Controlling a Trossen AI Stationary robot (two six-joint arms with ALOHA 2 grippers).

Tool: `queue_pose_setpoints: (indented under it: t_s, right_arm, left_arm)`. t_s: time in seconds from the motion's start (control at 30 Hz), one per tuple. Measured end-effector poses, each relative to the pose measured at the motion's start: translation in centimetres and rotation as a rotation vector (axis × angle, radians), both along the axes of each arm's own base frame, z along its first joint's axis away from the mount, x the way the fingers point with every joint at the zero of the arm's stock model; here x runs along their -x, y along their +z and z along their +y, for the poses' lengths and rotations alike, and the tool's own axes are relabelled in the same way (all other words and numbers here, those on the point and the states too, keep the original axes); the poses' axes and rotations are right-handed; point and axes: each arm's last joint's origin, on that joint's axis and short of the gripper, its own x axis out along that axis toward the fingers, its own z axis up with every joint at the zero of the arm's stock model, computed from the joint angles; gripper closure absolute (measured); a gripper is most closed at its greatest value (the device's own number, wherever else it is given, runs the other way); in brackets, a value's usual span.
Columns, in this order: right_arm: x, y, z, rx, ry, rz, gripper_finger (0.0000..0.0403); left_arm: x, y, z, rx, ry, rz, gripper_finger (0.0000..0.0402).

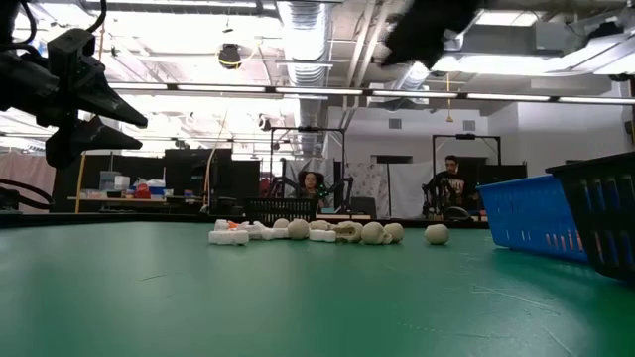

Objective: Sort Halloween decoration
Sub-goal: Put the orange skeleton toy into the blue bin

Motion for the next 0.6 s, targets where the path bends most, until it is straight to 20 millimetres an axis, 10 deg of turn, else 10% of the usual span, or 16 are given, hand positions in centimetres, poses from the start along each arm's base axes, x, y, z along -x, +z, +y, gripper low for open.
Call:
queue_pose_setpoints:
  t_s: [0.37,0.6]
  right_arm:
    - [-2.1,3.9,-5.6,0.231,-0.109,-0.432,0.0227]
    - [-4.6,0.3,-8.5,0.194,-0.216,-0.33,0.0227]
  left_arm:
    - [0.0,0.0,0.0,-0.021,-0.004,0.009,0.0213]
    - [0.0,0.0,0.0,-0.023,-0.004,0.01,0.0213]
